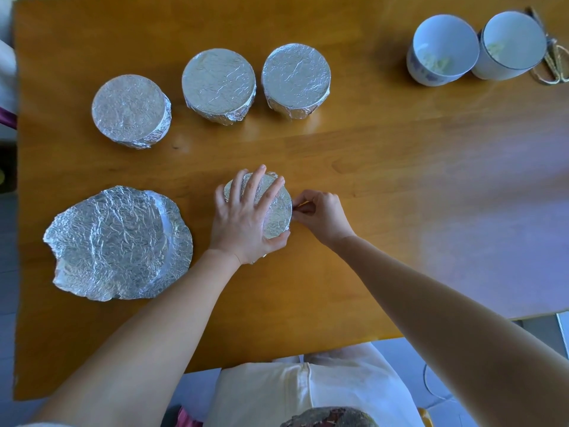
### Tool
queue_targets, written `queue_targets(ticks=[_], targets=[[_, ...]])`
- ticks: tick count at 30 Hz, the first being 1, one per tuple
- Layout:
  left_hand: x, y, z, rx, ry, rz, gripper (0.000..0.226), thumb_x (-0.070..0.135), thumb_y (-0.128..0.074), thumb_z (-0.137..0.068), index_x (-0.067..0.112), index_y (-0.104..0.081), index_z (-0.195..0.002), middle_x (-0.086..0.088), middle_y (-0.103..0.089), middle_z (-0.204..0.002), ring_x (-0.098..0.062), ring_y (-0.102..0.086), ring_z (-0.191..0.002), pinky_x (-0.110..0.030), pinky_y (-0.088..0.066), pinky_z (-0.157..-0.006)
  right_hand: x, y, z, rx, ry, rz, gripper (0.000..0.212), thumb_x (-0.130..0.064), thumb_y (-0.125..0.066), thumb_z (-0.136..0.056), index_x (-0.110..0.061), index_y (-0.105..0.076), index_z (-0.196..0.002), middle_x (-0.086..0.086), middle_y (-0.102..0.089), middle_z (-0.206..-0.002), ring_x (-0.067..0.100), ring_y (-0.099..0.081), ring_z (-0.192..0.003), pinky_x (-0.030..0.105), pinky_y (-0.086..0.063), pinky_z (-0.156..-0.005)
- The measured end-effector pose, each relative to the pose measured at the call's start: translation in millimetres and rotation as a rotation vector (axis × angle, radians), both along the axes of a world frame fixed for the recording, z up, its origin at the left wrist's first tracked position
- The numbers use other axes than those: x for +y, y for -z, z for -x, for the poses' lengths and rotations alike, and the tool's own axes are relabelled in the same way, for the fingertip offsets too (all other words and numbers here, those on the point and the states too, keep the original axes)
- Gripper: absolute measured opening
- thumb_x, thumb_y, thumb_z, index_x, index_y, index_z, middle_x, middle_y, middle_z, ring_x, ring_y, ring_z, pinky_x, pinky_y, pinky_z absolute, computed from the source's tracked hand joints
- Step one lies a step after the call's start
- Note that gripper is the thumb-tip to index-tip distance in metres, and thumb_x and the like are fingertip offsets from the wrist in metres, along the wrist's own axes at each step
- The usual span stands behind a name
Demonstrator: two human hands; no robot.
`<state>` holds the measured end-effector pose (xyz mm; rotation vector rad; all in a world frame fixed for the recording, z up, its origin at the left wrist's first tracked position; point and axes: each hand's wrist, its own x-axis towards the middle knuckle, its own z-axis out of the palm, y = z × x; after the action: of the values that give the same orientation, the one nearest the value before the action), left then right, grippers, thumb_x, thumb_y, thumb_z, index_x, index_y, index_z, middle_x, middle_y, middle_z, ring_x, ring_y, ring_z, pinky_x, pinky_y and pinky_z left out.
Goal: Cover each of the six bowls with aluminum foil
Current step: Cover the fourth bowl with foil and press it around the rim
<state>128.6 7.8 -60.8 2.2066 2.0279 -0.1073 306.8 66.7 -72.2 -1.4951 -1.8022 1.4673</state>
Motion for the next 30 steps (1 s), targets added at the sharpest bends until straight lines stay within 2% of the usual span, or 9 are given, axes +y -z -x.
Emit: queue_targets(ticks=[3, 5, 9, 15, 17, 20, 24, 27, 30], targets=[[-0.3, 0.2, -1.0, 0.004, -0.009, 0.001, 0.090, 0.074, -0.041, -0.077, 0.032, -0.025, -0.156, -0.007, -0.022, -0.163, -0.037, -0.026, -0.144, -0.057, -0.028, -0.105, 2.5, 3.9, 1.7, -0.053, -0.026, -0.078, 0.015, 0.004, -0.075, -0.074, -0.008, -0.068, -0.077, -0.009, -0.064, -0.069, 0.010, -0.065, -0.063, 0.022, -0.052, -0.066], [-0.9, 0.7, -1.2, 0.002, -0.015, -0.004, 0.090, 0.074, -0.041, -0.077, 0.032, -0.026, -0.156, -0.007, -0.022, -0.163, -0.037, -0.026, -0.144, -0.057, -0.028, -0.104, 2.9, 5.6, 2.0, -0.076, -0.051, -0.110, 0.011, 0.004, -0.074, -0.074, -0.006, -0.070, -0.078, -0.012, -0.061, -0.067, 0.015, -0.064, -0.063, 0.026, -0.053, -0.066], [-1.2, 0.3, -1.8, 0.006, -0.022, -0.007, 0.090, 0.074, -0.042, -0.077, 0.032, -0.026, -0.156, -0.007, -0.022, -0.163, -0.037, -0.025, -0.144, -0.057, -0.029, -0.105, 5.8, 8.9, 2.8, -0.097, -0.108, -0.202, 0.011, 0.004, -0.072, -0.072, -0.006, -0.071, -0.077, -0.001, -0.065, -0.074, 0.019, -0.061, -0.064, 0.030, -0.051, -0.063], [-1.2, 0.0, -2.1, 0.003, -0.026, -0.013, 0.090, 0.073, -0.044, -0.077, 0.033, -0.027, -0.156, -0.007, -0.023, -0.163, -0.037, -0.026, -0.144, -0.057, -0.029, -0.105, 4.3, 13.6, 6.4, -0.102, -0.137, -0.283, 0.011, 0.007, -0.064, -0.072, -0.004, -0.061, -0.074, 0.000, -0.055, -0.075, 0.016, -0.052, -0.060, 0.032, -0.047, -0.058], [-0.9, 0.1, -1.9, 0.009, -0.027, -0.008, 0.090, 0.074, -0.044, -0.077, 0.033, -0.026, -0.156, -0.006, -0.022, -0.163, -0.037, -0.026, -0.144, -0.057, -0.029, -0.105, 1.7, 15.5, 10.6, -0.099, -0.071, -0.217, 0.012, 0.006, -0.066, -0.072, -0.004, -0.059, -0.073, 0.002, -0.057, -0.074, 0.020, -0.053, -0.060, 0.033, -0.046, -0.058], [-0.5, 0.3, -2.2, 0.011, -0.037, 0.001, 0.091, 0.074, -0.043, -0.078, 0.033, -0.024, -0.156, -0.006, -0.020, -0.163, -0.037, -0.025, -0.145, -0.057, -0.028, -0.105, 0.7, 18.2, 12.9, -0.074, 0.080, -0.008, 0.018, 0.005, -0.068, -0.072, -0.012, -0.062, -0.071, -0.003, -0.063, -0.067, 0.014, -0.058, -0.060, 0.025, -0.047, -0.059], [-1.3, 1.8, -4.1, 0.013, -0.071, 0.000, 0.091, 0.074, -0.045, -0.078, 0.034, -0.022, -0.156, -0.007, -0.021, -0.163, -0.037, -0.024, -0.145, -0.058, -0.027, -0.105, 1.0, 14.2, 13.2, 0.010, 0.165, 0.138, 0.013, 0.006, -0.067, -0.073, -0.005, -0.074, -0.078, 0.002, -0.072, -0.070, 0.006, -0.063, -0.058, 0.020, -0.049, -0.059], [-2.1, 2.0, -7.1, 0.004, -0.129, -0.004, 0.091, 0.075, -0.043, -0.078, 0.034, -0.021, -0.156, -0.007, -0.021, -0.163, -0.037, -0.024, -0.145, -0.059, -0.025, -0.106, 1.8, 9.1, 10.4, 0.092, 0.106, 0.200, 0.029, 0.008, -0.057, -0.077, -0.006, -0.077, -0.092, 0.004, -0.075, -0.082, 0.010, -0.069, -0.069, 0.025, -0.054, -0.068], [-1.7, 1.0, -10.1, -0.001, -0.170, -0.006, 0.090, 0.075, -0.040, -0.078, 0.033, -0.022, -0.156, -0.006, -0.021, -0.163, -0.037, -0.024, -0.144, -0.059, -0.027, -0.105, 0.0, 6.7, -2.0, 0.130, -0.088, 0.219, 0.050, 0.003, -0.047, -0.080, -0.022, -0.072, -0.115, 0.001, -0.075, -0.103, 0.014, -0.070, -0.095, 0.029, -0.054, -0.087]])
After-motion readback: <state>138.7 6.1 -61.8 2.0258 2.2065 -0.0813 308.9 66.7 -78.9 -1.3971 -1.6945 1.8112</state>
